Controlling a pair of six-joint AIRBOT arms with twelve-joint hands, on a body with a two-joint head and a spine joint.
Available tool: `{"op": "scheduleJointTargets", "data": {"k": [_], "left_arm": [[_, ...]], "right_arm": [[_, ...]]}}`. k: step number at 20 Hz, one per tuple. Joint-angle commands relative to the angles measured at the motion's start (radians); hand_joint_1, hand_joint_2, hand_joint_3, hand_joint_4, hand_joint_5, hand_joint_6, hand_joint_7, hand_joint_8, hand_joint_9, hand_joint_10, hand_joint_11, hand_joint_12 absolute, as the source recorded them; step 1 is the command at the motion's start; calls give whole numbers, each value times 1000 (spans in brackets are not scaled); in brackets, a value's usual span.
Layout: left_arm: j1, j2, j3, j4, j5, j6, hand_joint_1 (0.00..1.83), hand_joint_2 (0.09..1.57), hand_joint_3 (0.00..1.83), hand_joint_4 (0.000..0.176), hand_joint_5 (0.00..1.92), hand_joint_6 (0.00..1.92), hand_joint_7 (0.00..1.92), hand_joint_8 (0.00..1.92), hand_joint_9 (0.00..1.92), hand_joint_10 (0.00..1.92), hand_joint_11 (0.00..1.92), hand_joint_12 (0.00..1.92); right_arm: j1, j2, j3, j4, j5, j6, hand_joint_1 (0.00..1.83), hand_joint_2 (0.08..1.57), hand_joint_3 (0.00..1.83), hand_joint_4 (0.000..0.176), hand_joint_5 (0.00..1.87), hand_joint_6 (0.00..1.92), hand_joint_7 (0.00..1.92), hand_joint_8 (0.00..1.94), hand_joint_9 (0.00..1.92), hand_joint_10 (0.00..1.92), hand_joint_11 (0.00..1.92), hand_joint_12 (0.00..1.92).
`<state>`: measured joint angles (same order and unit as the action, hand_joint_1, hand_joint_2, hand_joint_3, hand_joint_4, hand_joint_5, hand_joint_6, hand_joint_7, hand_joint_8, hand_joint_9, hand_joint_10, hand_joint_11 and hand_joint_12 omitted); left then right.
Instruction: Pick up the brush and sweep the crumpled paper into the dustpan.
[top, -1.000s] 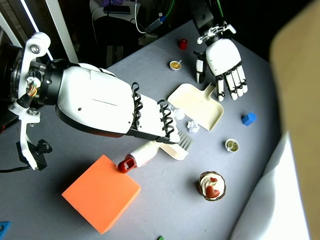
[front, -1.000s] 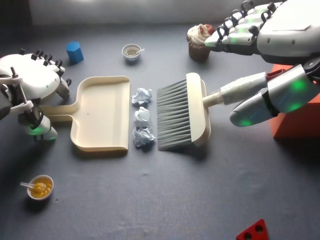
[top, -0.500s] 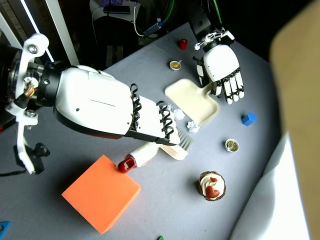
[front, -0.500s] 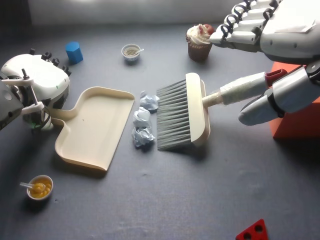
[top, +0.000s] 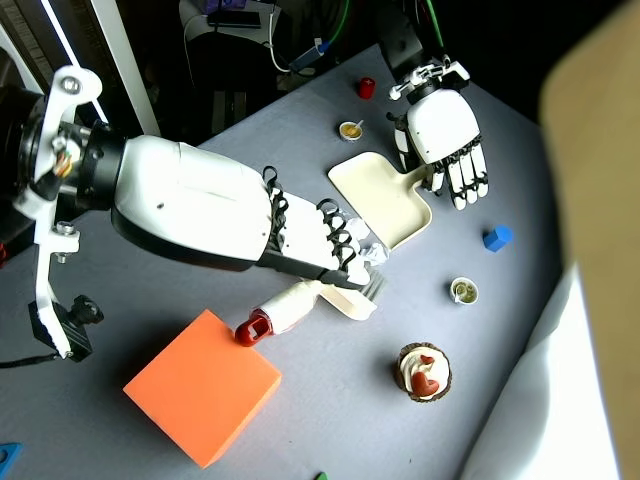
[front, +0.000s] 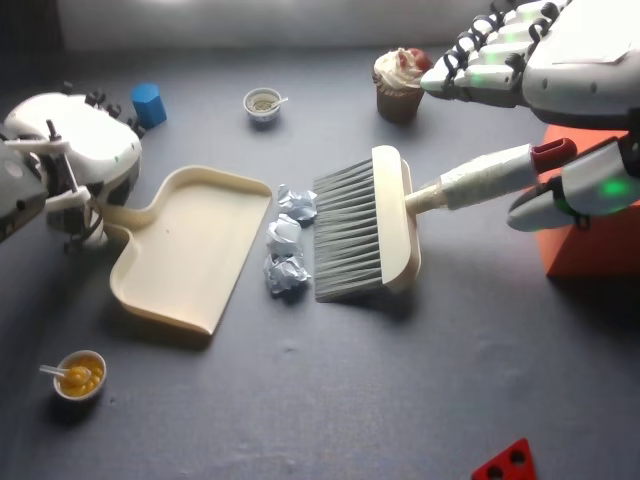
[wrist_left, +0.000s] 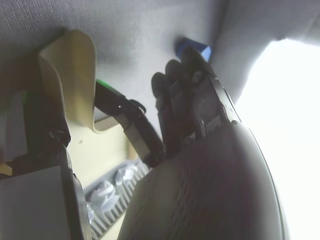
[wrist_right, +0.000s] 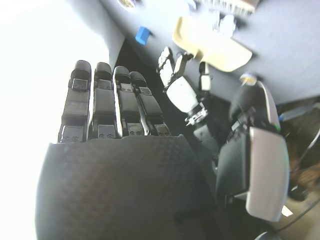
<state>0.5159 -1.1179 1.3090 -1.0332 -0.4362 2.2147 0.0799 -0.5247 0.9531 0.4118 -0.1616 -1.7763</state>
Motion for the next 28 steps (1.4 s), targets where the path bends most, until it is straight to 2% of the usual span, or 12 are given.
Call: {"op": "scheduleJointTargets", "data": {"k": [1,3,4,6,9,11,12,15,16,20,23,28], "left_arm": [[-11,9,10,26,-79,11,1175,1068,0,0,1095,781,409,2,331,2,219,232],[-21,9,18,26,-79,11,1175,1071,1,0,1084,799,422,3,347,4,239,254],[-27,9,23,24,-78,11,1173,1072,1,0,1082,803,413,0,339,1,233,256],[-36,5,26,29,-77,11,1156,1082,3,0,1060,842,361,2,284,0,155,234],[-39,-8,32,25,-78,11,1158,1076,0,0,1076,816,390,6,302,5,154,258],[-44,-20,38,25,-75,11,1169,1061,0,0,1111,755,400,1,295,1,135,260],[-47,-26,42,25,-75,11,1168,1066,1,0,1097,778,383,1,288,0,136,271],[-61,-50,60,39,-73,4,1158,1067,0,0,1095,784,403,5,316,6,169,298],[-68,-60,70,51,-72,-6,1152,1068,0,0,1093,788,400,2,312,2,158,300],[-79,-71,90,54,-81,-18,1151,1077,1,0,1071,825,382,2,304,1,147,325],[-83,-75,99,54,-82,-25,1145,1084,0,0,1057,850,375,0,292,0,105,401],[-87,-76,101,54,-83,-31,1147,1063,0,0,1110,763,382,1,298,2,83,461]], "right_arm": [[28,12,-11,7,55,7,654,1038,0,0,9,3,42,4,66,3,111,28],[32,13,-20,2,25,30,792,1030,0,0,7,1,36,1,74,5,130,35],[32,13,-35,-167,43,152,838,1022,0,0,6,0,38,1,79,6,140,40],[32,13,-45,-222,44,187,1024,964,0,0,59,6,77,4,117,7,160,44],[38,13,-48,-309,-2,319,1066,961,0,0,90,11,117,15,153,15,211,64],[43,13,-51,-342,-25,353,1146,947,1,0,96,2,158,7,207,11,281,80],[47,13,-51,-411,-42,438,1187,954,1,0,121,2,191,4,237,6,310,75],[50,13,-87,-970,-107,921,1197,973,6,0,121,1,189,0,247,3,290,56],[44,13,-115,-1302,-150,1194,1209,965,2,0,118,0,178,0,244,1,288,53],[16,13,-207,-2010,-386,1726,1218,933,0,0,137,1,110,0,128,0,164,1],[-2,7,-273,-2262,-546,1884,1219,934,0,0,127,2,115,5,133,5,150,0],[-84,-64,-359,-2407,-746,1892,1177,942,0,0,124,1,151,14,161,13,181,14]]}}
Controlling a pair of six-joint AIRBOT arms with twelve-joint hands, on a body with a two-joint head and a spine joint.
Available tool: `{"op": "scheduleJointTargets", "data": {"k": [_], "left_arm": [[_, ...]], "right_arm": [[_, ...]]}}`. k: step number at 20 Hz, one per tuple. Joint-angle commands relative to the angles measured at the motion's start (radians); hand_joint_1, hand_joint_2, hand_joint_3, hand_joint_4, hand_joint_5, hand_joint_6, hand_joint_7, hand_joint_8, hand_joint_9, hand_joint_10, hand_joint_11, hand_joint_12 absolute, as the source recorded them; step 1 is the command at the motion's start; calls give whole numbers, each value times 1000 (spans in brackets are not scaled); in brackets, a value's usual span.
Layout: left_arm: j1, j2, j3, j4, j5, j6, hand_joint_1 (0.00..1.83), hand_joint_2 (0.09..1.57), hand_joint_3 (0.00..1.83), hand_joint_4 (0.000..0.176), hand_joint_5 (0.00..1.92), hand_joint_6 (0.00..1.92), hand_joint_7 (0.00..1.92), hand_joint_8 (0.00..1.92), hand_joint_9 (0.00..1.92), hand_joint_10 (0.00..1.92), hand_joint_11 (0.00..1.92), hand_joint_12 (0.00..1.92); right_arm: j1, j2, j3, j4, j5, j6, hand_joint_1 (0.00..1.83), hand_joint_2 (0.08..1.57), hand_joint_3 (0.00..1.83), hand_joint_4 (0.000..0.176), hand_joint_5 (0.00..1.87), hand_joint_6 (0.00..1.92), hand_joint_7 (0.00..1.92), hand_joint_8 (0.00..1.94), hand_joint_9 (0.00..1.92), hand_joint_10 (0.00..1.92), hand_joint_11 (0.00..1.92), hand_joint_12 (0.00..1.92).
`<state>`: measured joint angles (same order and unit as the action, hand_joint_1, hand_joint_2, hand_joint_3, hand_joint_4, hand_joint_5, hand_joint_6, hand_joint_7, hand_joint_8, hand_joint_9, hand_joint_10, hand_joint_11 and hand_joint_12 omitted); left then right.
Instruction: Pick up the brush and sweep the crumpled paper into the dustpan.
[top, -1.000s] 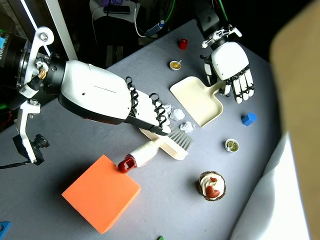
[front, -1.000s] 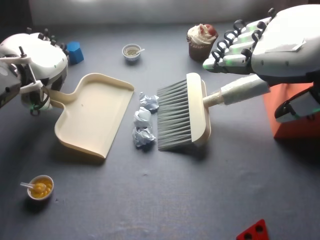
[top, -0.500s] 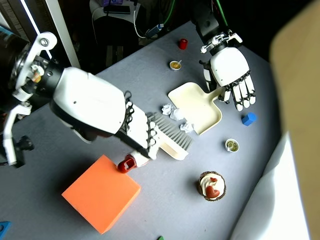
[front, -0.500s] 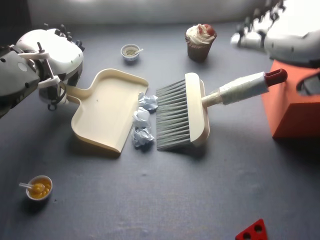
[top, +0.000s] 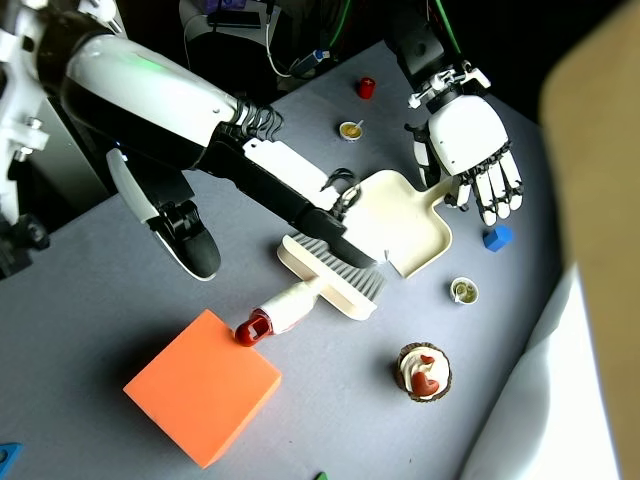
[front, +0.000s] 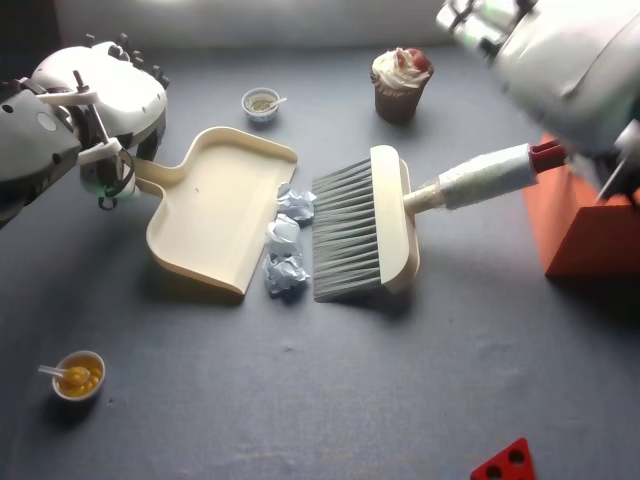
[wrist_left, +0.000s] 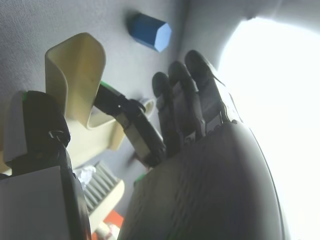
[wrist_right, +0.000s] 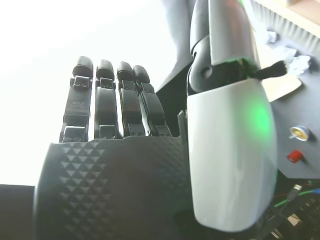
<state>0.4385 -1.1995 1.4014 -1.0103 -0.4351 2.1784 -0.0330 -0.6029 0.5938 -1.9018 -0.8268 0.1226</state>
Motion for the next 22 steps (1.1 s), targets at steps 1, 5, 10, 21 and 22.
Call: {"op": "scheduleJointTargets", "data": {"k": [1,5,10,21,22], "left_arm": [[-10,5,8,32,-85,5,1141,1066,1,0,1100,779,381,0,299,1,90,454],[-10,0,3,32,-86,1,1136,1073,0,0,1085,804,370,2,276,1,73,438],[-10,-2,2,31,-87,-5,1142,1077,0,0,1074,823,373,2,285,2,68,436],[14,8,-15,27,-112,-38,1152,1068,1,0,1092,789,373,1,287,1,51,505],[14,8,-15,27,-112,-38,1149,1075,0,0,1078,815,368,1,282,0,45,508]], "right_arm": [[-2,-5,-10,-110,-130,-7,1174,935,0,0,129,2,162,15,173,15,199,21],[-45,-81,-10,-81,-233,-5,1160,913,0,0,135,3,156,6,163,6,194,17],[-130,-197,16,-182,-413,-1,1150,914,0,0,119,11,138,8,152,4,185,11],[-213,-409,212,-101,-512,19,1130,909,0,0,138,13,125,3,130,0,179,9],[-214,-431,237,-102,-514,19,1117,907,0,0,116,1,100,0,110,0,169,4]]}}
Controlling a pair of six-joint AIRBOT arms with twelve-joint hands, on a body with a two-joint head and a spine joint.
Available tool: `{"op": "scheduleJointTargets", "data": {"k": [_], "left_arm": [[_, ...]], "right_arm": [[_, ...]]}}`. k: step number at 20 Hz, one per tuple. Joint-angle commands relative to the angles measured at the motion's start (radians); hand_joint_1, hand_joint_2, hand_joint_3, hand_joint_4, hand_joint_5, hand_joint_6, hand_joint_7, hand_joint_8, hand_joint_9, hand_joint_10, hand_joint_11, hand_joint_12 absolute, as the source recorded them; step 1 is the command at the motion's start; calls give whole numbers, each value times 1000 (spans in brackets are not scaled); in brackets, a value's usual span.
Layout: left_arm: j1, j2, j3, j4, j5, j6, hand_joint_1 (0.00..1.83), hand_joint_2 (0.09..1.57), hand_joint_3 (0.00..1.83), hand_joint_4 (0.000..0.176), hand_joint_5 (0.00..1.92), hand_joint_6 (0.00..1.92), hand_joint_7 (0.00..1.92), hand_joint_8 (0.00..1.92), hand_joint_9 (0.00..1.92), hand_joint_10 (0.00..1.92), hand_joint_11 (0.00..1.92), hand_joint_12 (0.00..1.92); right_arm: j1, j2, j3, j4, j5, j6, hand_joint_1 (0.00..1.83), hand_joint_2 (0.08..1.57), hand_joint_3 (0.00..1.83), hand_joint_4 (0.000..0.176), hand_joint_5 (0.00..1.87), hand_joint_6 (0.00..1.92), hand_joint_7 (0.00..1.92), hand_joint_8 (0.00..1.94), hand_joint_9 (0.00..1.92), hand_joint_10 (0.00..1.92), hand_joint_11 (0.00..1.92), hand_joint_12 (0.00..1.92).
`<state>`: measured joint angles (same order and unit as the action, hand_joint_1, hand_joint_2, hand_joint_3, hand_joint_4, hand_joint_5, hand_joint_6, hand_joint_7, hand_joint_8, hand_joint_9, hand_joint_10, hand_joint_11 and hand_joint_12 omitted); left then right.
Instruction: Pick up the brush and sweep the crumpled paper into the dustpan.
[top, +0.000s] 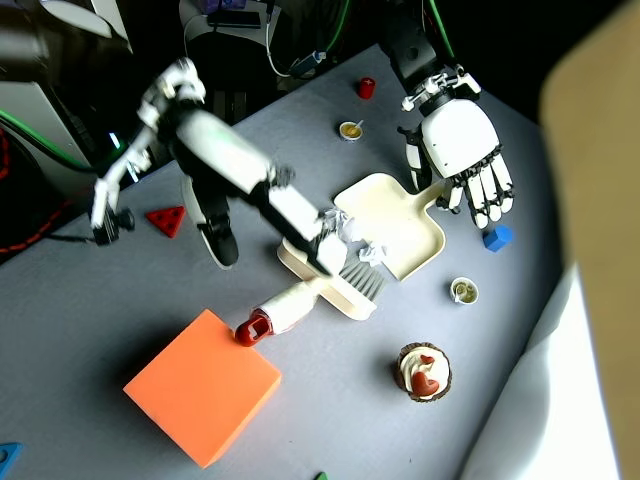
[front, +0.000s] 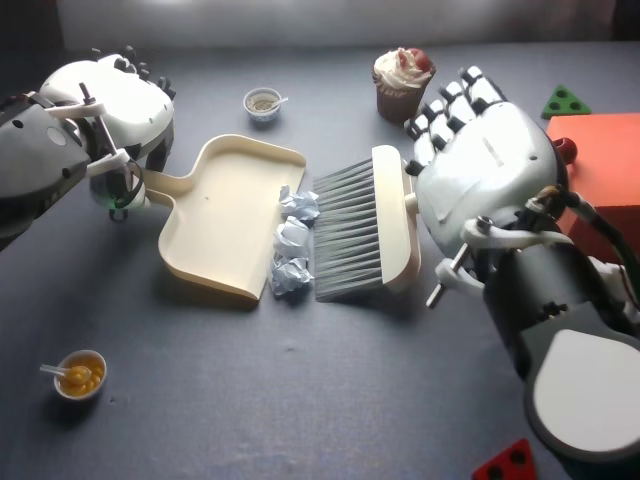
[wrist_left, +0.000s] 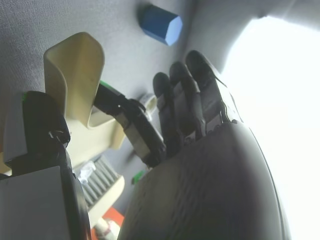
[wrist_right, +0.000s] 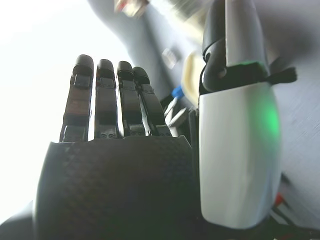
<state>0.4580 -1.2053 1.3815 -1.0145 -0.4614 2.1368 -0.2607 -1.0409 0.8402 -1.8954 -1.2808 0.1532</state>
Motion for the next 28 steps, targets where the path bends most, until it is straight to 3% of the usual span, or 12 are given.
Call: {"op": "scheduleJointTargets", "data": {"k": [1,3,11,28], "left_arm": [[-6,15,4,30,-85,3,1149,1075,0,0,1078,815,368,1,282,0,45,508],[-6,17,3,28,-85,2,1176,1058,0,0,1120,739,377,0,291,0,59,508],[-15,20,0,25,-84,2,1162,1068,1,0,1092,787,356,1,279,1,2,508],[-24,19,1,22,-89,2,1169,1054,0,0,1127,727,346,0,277,1,41,489]], "right_arm": [[14,-6,9,-109,-60,-11,1117,907,0,0,116,1,100,0,110,0,169,4],[14,-35,49,-109,-61,0,1113,904,0,0,114,0,110,4,120,4,171,5],[1,-125,207,-102,-59,28,1098,914,2,0,96,0,109,0,138,2,188,10],[-24,-186,389,-51,-17,98,1132,894,0,0,185,13,182,11,165,8,182,6]]}}
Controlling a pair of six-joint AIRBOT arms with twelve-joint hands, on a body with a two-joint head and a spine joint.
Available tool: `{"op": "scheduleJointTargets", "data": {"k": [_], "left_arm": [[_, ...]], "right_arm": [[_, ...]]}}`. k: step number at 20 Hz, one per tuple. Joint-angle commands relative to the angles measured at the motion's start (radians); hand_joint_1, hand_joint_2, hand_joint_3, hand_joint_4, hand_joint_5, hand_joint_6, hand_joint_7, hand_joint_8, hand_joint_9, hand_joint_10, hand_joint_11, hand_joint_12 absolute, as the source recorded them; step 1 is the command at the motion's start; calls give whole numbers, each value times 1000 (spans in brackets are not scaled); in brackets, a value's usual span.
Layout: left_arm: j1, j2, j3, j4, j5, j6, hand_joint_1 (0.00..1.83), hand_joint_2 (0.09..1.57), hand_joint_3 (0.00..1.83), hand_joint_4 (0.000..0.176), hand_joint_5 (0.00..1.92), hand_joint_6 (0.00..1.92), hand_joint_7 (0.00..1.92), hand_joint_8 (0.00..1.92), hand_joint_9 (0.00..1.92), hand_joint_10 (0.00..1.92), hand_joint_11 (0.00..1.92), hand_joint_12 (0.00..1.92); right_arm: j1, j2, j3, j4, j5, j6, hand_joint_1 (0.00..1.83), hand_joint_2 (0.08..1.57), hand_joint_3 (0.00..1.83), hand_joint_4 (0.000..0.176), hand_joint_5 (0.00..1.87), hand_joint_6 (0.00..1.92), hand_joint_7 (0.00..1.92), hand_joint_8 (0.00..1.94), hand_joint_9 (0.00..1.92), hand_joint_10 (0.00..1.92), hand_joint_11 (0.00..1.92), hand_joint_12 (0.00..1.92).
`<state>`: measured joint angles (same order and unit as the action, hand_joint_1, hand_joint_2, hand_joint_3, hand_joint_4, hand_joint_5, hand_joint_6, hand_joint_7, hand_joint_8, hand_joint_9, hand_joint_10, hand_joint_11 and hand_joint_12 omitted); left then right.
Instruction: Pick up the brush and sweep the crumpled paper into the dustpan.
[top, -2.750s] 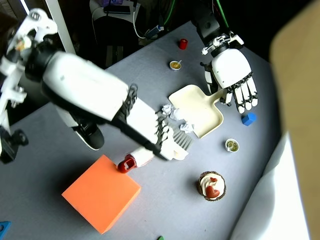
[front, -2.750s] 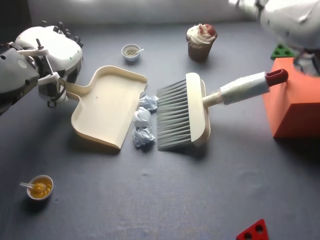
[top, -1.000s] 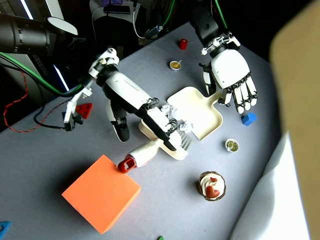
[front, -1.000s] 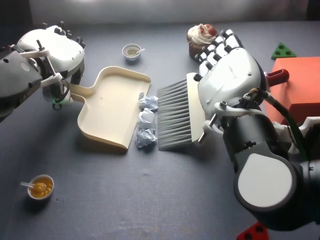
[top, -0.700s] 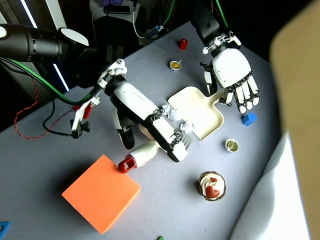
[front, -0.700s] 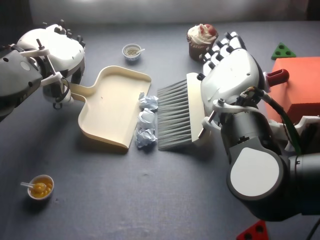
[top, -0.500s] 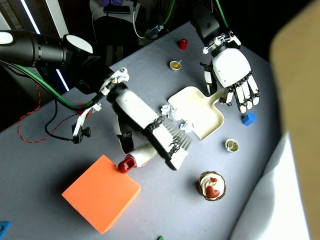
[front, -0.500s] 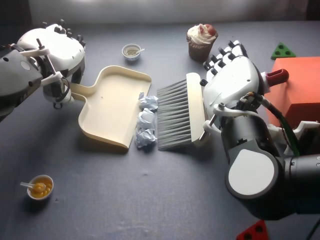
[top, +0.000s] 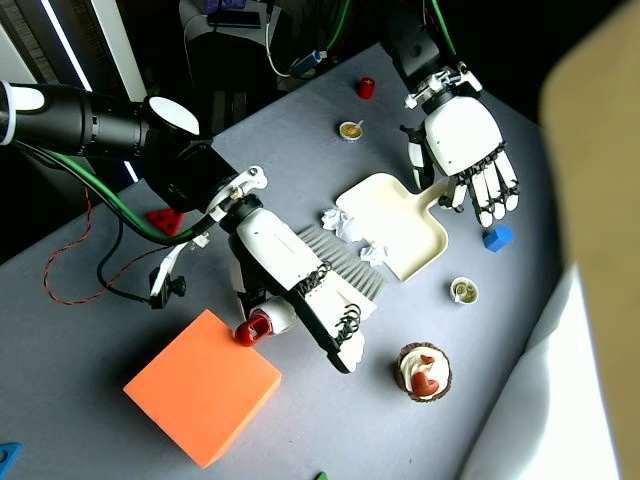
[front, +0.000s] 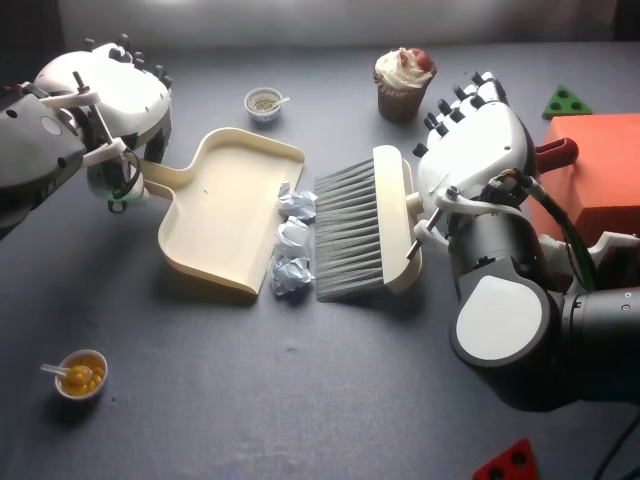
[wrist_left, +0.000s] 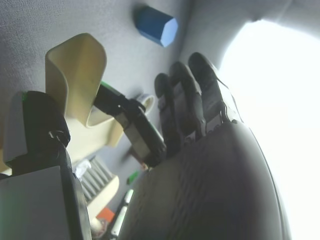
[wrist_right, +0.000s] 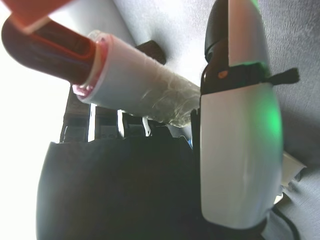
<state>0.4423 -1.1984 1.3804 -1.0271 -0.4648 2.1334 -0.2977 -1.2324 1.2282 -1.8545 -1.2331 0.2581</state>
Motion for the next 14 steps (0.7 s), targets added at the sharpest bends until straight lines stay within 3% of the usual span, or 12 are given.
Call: {"op": "scheduleJointTargets", "data": {"k": [1,3,6,7,8,9,10,11,12,13,14], "left_arm": [[-9,12,3,35,-86,5,1147,1061,0,0,1114,754,345,1,267,1,53,466],[-11,11,4,37,-84,5,1141,1072,2,0,1085,803,303,1,232,0,22,436],[-11,11,5,35,-82,5,1150,1065,1,0,1100,775,310,2,244,0,43,430],[-11,12,5,35,-82,5,1152,1065,1,0,1100,778,323,9,250,4,45,429],[-11,12,5,35,-81,5,1151,1064,0,0,1101,777,327,9,257,7,54,431],[-11,12,5,34,-80,5,1147,1074,2,0,1077,815,306,2,240,1,36,419],[-11,12,5,34,-80,5,1147,1072,0,0,1084,804,320,3,255,4,50,417],[-11,12,4,34,-80,5,1147,1065,0,0,1102,774,342,4,273,5,84,419],[-10,12,4,34,-79,5,1136,1070,1,0,1088,798,339,1,271,1,82,410],[-9,11,4,33,-79,5,1136,1071,1,0,1085,804,335,0,272,1,79,407],[-7,11,3,31,-79,5,1127,1079,2,0,1067,834,315,1,256,0,58,401]], "right_arm": [[13,6,3,-92,-63,-7,1139,893,0,0,234,14,240,15,229,18,240,27],[13,6,4,-92,-59,-7,1132,879,0,0,319,19,294,11,295,17,320,48],[13,6,6,-92,-54,-7,1183,894,0,0,686,13,805,20,818,28,625,132],[14,6,6,-92,-53,-7,1173,899,0,0,886,32,984,7,939,99,531,600],[15,6,7,-92,-51,-7,1172,911,9,0,995,27,1092,49,831,576,357,1184],[17,7,7,-92,-51,-7,1173,976,6,0,1219,372,1066,501,784,1110,427,1512],[18,8,8,-94,-51,-7,1179,913,0,0,988,1034,965,1330,852,1658,696,1839],[18,9,8,-97,-51,-7,1180,887,0,22,885,1744,994,1819,1029,1868,891,1905],[19,11,8,-101,-49,-7,1218,878,0,145,933,1886,1040,1917,1095,1910,1012,1918],[21,12,8,-101,-48,-7,1219,891,3,170,1018,1914,1106,1936,1158,1919,1126,1920],[23,15,9,-102,-46,-7,1241,916,6,175,1086,1920,1201,1940,1271,1921,1253,1921]]}}
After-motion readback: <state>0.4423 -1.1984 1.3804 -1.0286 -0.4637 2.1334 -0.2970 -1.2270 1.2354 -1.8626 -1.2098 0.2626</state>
